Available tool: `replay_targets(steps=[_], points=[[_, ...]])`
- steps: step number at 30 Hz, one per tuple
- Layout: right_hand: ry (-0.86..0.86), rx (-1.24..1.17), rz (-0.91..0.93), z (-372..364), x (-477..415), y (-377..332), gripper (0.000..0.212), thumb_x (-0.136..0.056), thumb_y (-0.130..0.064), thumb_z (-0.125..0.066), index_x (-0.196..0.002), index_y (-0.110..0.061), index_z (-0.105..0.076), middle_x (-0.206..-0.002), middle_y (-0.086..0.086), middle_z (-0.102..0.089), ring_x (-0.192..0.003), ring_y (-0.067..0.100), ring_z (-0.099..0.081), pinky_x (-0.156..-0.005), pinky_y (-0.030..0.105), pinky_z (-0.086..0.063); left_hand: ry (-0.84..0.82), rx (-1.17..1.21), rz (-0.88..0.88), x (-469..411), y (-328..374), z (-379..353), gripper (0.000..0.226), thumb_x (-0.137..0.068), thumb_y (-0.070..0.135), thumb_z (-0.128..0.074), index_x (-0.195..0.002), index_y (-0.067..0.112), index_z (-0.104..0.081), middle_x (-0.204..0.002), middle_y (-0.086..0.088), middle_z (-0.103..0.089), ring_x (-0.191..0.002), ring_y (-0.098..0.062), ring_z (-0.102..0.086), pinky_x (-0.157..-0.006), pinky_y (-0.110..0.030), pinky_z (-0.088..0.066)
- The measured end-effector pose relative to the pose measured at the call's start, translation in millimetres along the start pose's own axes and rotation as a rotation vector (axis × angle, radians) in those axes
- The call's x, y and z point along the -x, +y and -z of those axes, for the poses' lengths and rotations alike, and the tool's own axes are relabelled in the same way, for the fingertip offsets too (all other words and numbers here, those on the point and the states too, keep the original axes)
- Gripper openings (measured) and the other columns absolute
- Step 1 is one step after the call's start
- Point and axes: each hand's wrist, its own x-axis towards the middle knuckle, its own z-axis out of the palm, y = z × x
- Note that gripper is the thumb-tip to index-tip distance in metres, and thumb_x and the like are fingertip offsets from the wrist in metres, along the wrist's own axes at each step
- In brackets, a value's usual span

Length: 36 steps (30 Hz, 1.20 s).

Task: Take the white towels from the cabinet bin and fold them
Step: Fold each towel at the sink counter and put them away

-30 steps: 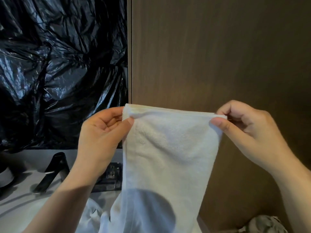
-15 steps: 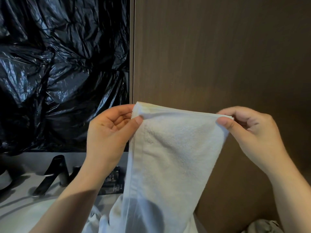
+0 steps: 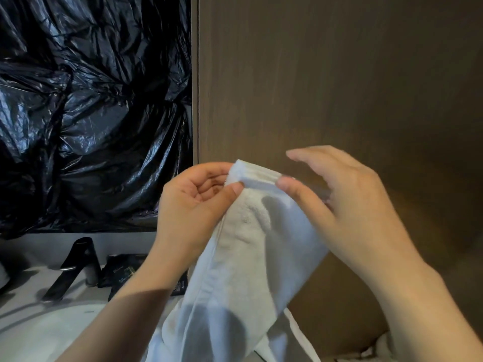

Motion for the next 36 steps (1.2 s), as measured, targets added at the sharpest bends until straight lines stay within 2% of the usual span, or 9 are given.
replay_targets(steps=[2,6,10,14,17,22,25,30,36], points=[[0.046,-0.055,-0.028,-9,3,-7,0.046,-0.096,-0.054,-0.045,-0.130,-0.026,-0.059,-0.128,-0.011,-0.060,-0.115,0.005,-0.054,-0.094,0.019,-0.043,-0.013,0.006,-0.010,1,0,-3,0.024,-0.078,0.002,-0.071,-0.101,0.008,-0.069,-0.093,-0.011,-0.074,-0.086,-0.026,-0.071,-0.077,-0.031,-0.060],[0.065,-0.130,-0.042,-24,6,-5,0.039,-0.096,-0.044,-0.046,-0.124,-0.023,-0.063,-0.116,-0.010,-0.064,-0.105,0.003,-0.057,-0.089,0.019,-0.048,-0.029,0.052,-0.002,6,1,-9,0.024,-0.079,-0.003,-0.069,-0.102,0.004,-0.068,-0.092,-0.013,-0.074,-0.084,-0.024,-0.071,-0.076,-0.028,-0.059],[-0.028,-0.199,-0.001,-30,6,0,0.036,-0.098,-0.044,-0.046,-0.122,-0.024,-0.064,-0.112,-0.013,-0.055,-0.101,0.001,-0.051,-0.084,0.014,-0.043,-0.048,0.085,0.026,11,1,-12,0.026,-0.080,-0.004,-0.068,-0.105,0.000,-0.067,-0.093,-0.016,-0.074,-0.086,-0.028,-0.070,-0.077,-0.029,-0.059],[-0.072,-0.305,0.013,-26,3,3,0.021,-0.099,-0.038,-0.048,-0.098,-0.023,-0.063,-0.092,-0.011,-0.061,-0.089,0.007,-0.056,-0.072,0.020,-0.043,-0.077,0.109,0.028,15,3,-15,0.025,-0.080,-0.004,-0.067,-0.105,0.000,-0.067,-0.091,-0.016,-0.073,-0.081,-0.024,-0.070,-0.074,-0.027,-0.059],[-0.033,-0.293,0.029,-28,4,4,0.021,-0.099,-0.035,-0.048,-0.090,-0.019,-0.059,-0.084,-0.009,-0.057,-0.082,0.010,-0.054,-0.067,0.020,-0.040,-0.077,0.104,0.044,17,3,-19,0.030,-0.081,-0.003,-0.067,-0.111,0.003,-0.061,-0.091,-0.016,-0.072,-0.083,-0.031,-0.069,-0.073,-0.029,-0.058],[0.021,-0.296,-0.027,-33,9,8,0.020,-0.099,-0.033,-0.047,-0.090,-0.018,-0.058,-0.085,-0.010,-0.056,-0.084,0.011,-0.054,-0.068,0.022,-0.043,-0.076,-0.084,-0.007,29,-10,-10,0.027,-0.078,0.004,-0.074,-0.096,0.016,-0.057,-0.089,0.001,-0.067,-0.084,-0.018,-0.067,-0.076,-0.024,-0.056],[0.032,-0.283,-0.029,-32,9,10,0.022,-0.100,-0.034,-0.047,-0.091,-0.018,-0.058,-0.085,-0.011,-0.056,-0.085,0.010,-0.054,-0.068,0.021,-0.044,-0.089,-0.235,-0.011,41,-23,-3,0.016,-0.077,0.012,-0.076,-0.083,0.023,-0.066,-0.085,0.005,-0.067,-0.081,-0.012,-0.065,-0.075,-0.031,-0.057],[0.037,-0.266,-0.038,-33,9,13,0.020,-0.100,-0.032,-0.048,-0.091,-0.018,-0.058,-0.084,-0.011,-0.055,-0.085,0.010,-0.054,-0.067,0.013,-0.042,-0.061,-0.266,0.090,52,-39,4,0.022,-0.067,0.039,-0.084,-0.080,0.028,-0.070,-0.081,0.004,-0.071,-0.077,-0.019,-0.068,-0.078,-0.046,-0.057],[0.070,-0.245,-0.032,-31,8,13,0.016,-0.099,-0.033,-0.048,-0.091,-0.022,-0.057,-0.086,-0.017,-0.055,-0.088,0.004,-0.054,-0.070,0.007,-0.042,-0.088,-0.258,0.169,62,-58,12,0.030,-0.060,0.048,-0.078,-0.084,0.033,-0.067,-0.088,0.006,-0.070,-0.086,-0.016,-0.068,-0.083,-0.038,-0.058]])
